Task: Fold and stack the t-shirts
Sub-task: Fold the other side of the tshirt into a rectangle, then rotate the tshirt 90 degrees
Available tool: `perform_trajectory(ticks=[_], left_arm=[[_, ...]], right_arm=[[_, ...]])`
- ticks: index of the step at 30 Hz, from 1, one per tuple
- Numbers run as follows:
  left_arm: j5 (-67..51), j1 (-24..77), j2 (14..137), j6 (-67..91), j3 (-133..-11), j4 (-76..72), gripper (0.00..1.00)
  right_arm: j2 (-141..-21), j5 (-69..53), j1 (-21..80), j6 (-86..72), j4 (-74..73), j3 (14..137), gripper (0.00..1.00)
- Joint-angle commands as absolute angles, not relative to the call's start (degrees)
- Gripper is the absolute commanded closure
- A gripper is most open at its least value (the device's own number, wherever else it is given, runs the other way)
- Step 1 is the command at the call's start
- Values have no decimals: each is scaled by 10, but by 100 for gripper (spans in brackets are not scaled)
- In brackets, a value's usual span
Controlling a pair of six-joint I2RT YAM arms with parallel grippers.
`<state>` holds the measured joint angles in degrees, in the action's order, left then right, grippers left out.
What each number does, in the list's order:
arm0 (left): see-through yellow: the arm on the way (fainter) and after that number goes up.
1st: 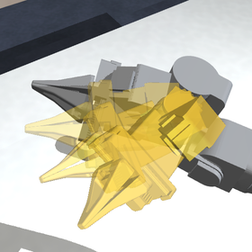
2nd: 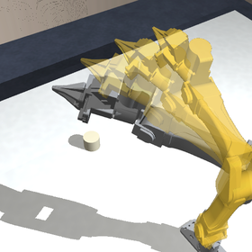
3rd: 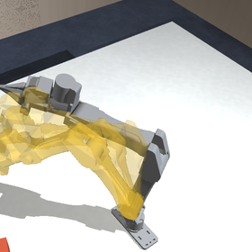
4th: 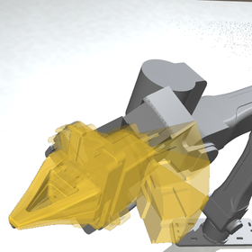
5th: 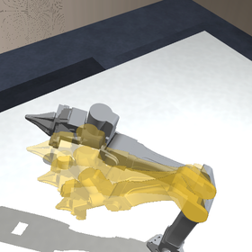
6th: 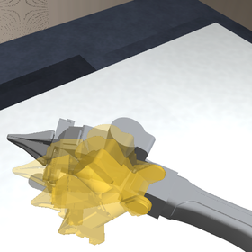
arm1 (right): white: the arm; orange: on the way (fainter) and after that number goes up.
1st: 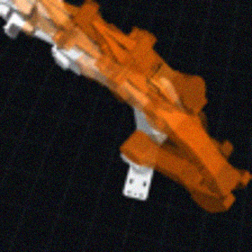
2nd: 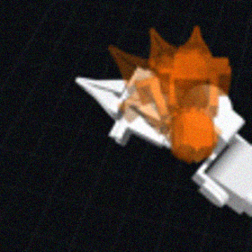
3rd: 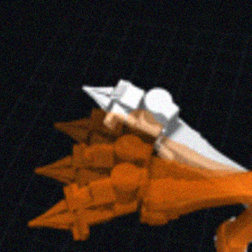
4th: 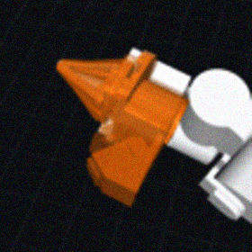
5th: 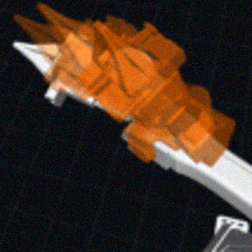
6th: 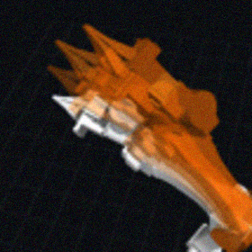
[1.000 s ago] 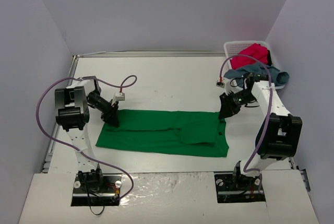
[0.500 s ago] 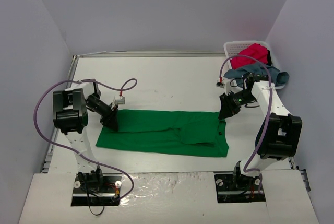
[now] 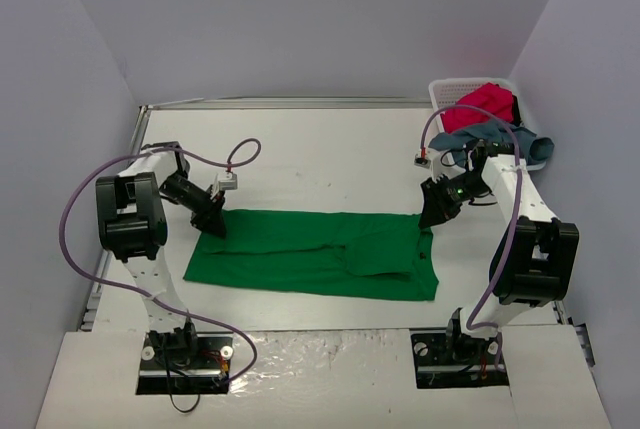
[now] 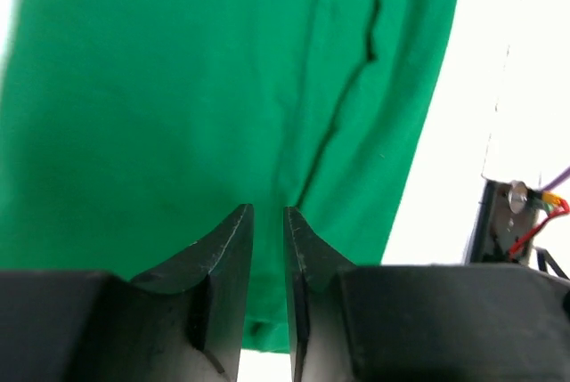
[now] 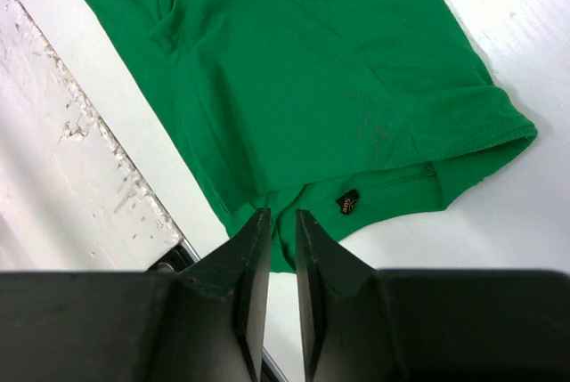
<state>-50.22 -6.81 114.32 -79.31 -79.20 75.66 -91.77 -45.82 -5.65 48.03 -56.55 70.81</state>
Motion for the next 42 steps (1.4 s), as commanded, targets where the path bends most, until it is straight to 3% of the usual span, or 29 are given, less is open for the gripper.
perform_trajectory(ticks=[1,2,3,8,20,32,34,37,42], left_arm=[[-540,-67,1112,-788,-835,929,82],[-544,-67,1112,-767,-840,918,82],[-547,-67,1111,-749,-845,905,85],[-538,-69,1088,-658,-853,835,98],[-520,-102,977,-485,-855,715,97],[-507,-151,883,-412,-828,674,91],[-512,-159,874,-406,-826,674,82],[-516,-182,843,-395,-820,664,77],[-505,-243,803,-367,-813,632,76]], right_arm=[[-912,-461,-57,476,-585,711,88],[-911,-460,-53,475,-586,712,97],[-911,-457,-48,472,-585,712,100],[-936,-382,41,426,-570,711,100],[-1085,-296,103,407,-557,727,100],[-1161,-210,102,381,-523,757,100],[-1187,-204,102,376,-522,776,100],[-1231,-193,104,367,-524,836,100],[-1330,-177,114,347,-533,1001,100]])
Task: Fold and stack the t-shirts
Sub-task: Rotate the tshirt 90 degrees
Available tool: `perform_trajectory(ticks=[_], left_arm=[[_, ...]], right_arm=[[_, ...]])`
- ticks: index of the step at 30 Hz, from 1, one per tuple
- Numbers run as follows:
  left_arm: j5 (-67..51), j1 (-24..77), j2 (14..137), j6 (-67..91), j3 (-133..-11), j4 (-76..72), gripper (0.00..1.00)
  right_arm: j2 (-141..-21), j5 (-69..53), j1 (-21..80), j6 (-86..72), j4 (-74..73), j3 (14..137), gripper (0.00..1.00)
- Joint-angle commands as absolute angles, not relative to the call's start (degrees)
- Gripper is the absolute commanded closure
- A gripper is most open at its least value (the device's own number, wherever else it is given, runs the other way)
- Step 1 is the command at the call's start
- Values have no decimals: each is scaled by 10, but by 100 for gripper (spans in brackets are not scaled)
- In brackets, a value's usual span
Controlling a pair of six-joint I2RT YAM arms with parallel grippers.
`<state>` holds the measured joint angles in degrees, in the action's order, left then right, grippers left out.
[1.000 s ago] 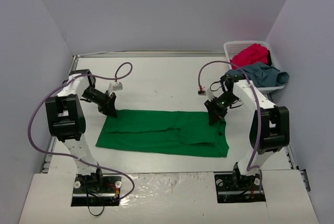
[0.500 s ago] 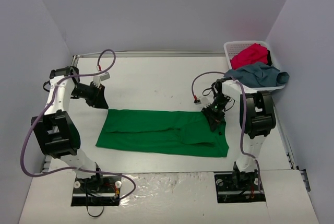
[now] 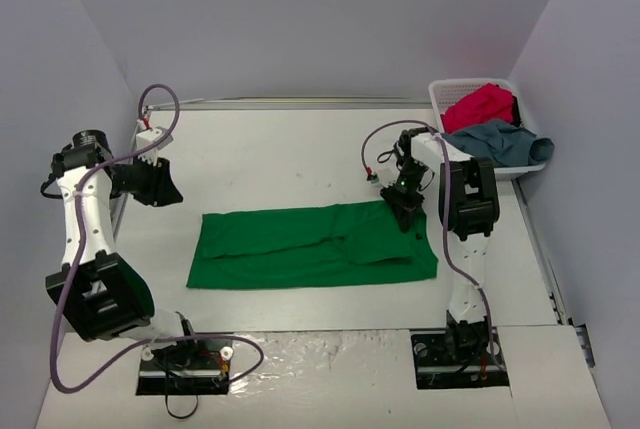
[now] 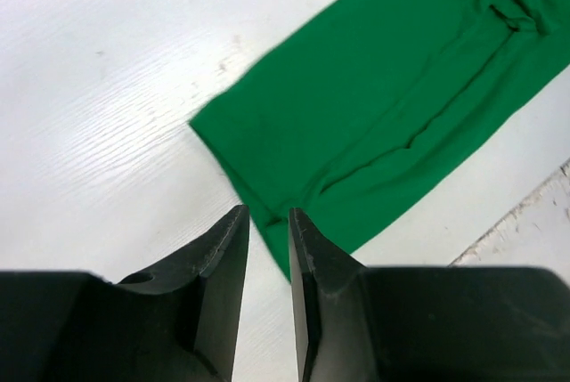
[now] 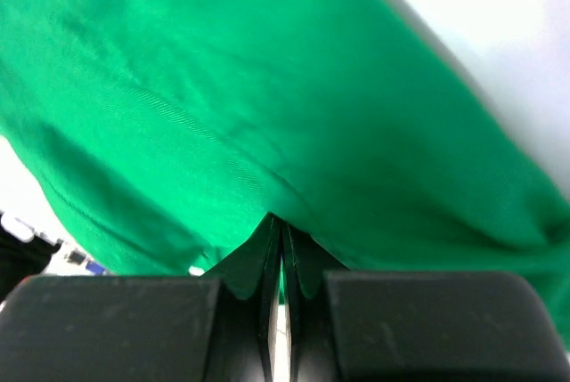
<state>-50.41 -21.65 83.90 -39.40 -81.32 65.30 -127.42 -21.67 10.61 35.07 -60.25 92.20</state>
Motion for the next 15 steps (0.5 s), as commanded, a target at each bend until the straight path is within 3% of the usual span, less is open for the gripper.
perform_trajectory(ticks=[1,10,15], left_arm=[[-501,-251,790,-358,-812,623,76],[-415,-297,709,-280,-763,533,74],[-374,-298,690,-244,-760,516,67]], right_arm=[[-1348,-179,120,346,-541,1033,100],[-1586,-247,156,337,-548,1454,100],[-1554,-236,192,331,-364,1414,100]])
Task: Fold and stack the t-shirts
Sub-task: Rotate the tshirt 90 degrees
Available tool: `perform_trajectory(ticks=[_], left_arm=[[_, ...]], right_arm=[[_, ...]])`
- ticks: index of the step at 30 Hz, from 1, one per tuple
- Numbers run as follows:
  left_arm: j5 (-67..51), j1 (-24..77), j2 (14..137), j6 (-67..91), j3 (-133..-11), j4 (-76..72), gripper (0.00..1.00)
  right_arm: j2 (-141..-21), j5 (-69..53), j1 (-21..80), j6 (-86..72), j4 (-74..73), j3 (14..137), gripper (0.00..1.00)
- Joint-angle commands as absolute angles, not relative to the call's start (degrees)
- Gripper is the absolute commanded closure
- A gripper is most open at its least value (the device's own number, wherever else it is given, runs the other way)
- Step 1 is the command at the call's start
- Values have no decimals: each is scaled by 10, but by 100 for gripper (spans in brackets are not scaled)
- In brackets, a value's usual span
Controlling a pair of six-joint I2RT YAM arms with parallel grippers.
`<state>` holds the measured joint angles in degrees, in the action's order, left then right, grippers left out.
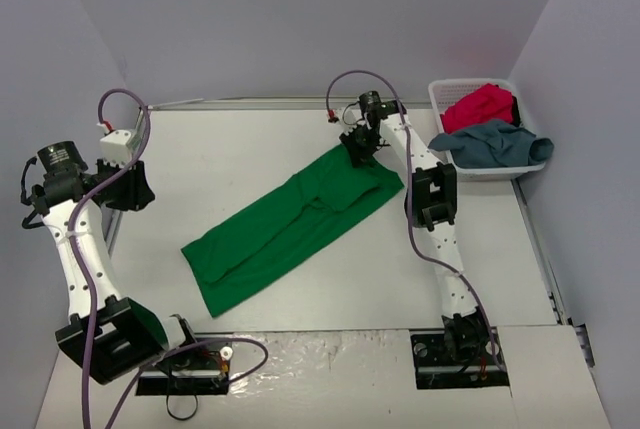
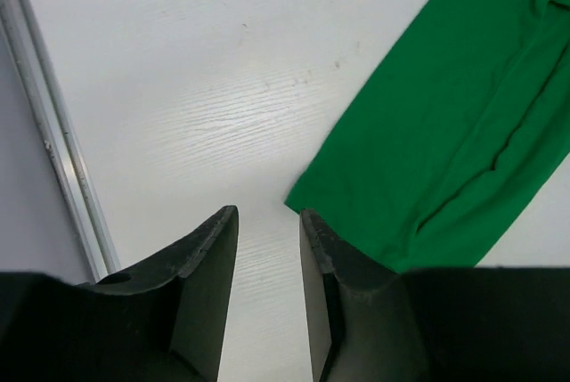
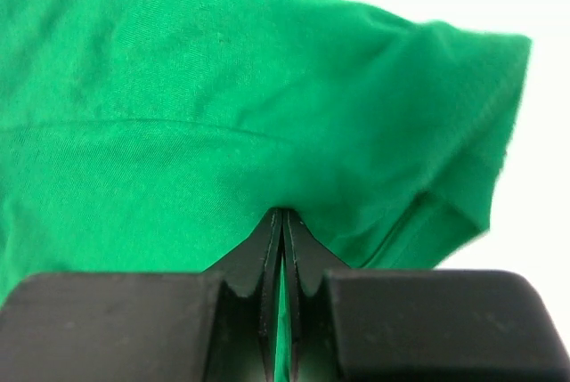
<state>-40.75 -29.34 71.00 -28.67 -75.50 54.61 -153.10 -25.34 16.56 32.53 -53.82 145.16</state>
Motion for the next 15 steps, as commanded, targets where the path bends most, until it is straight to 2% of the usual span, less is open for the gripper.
perform_trajectory(ticks=[1,6,9,15], left_arm=[[-369,-298,688,-240,-760,516,67],[-351,-298,688,-220,-767,511,63],[-349,-298,688,-214,-780,512,62],[-362,-298,679,-195,-777,497,60]], right_arm=[[-1538,-233,196,326,-337,1396,100],[-1531,-215,221,311,-237,1427,100],[-1520,-160,231,304,-187,1426,100],[-1420,-121,241,305,-149,1377,100]])
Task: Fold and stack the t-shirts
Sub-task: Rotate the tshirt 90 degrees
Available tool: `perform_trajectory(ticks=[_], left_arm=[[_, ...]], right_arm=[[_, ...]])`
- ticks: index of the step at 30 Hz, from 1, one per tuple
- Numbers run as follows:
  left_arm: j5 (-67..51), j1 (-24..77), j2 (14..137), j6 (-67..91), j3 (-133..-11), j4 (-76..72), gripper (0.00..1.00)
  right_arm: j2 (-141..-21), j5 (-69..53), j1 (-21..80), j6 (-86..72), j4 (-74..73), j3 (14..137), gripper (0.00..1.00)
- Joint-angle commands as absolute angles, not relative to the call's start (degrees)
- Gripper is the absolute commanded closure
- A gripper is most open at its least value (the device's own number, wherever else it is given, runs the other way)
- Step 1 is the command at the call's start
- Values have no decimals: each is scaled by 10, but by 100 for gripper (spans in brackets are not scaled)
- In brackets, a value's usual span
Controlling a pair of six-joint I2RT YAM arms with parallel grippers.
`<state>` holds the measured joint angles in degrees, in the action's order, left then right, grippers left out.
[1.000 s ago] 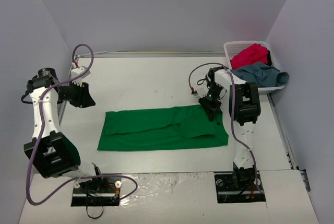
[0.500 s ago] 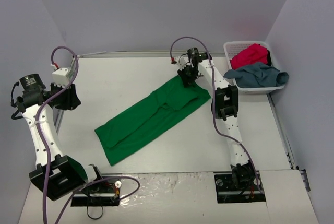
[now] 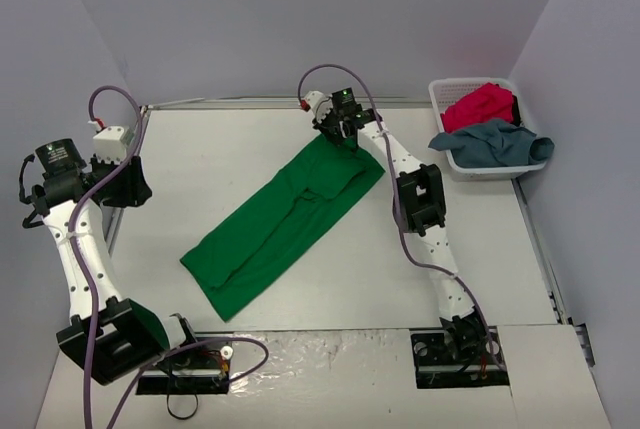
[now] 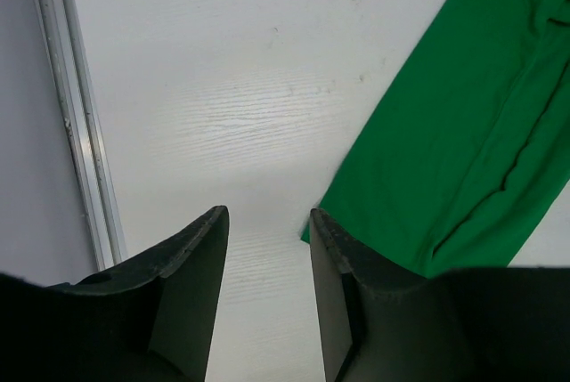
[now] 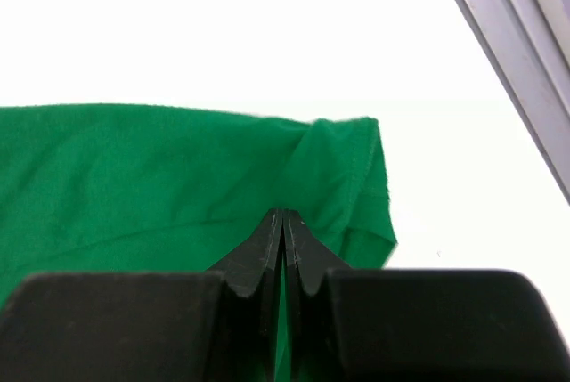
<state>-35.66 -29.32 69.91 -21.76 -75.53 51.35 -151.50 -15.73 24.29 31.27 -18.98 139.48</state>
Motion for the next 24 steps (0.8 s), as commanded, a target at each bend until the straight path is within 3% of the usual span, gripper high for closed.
perform_trajectory(ticks=[1,15,24], left_arm=[[-371,-297,678,-194,-775,497,59],[-400,-297,623,-200,-721,493,55],[-405,-297,599,-215,-680,506,54]], right_arm=[[-1404,-120,243,304,-149,1367,100],[-1250,-76,241,293,-151,1121,100],[-1243,-75,238,290,-156,1043,100]])
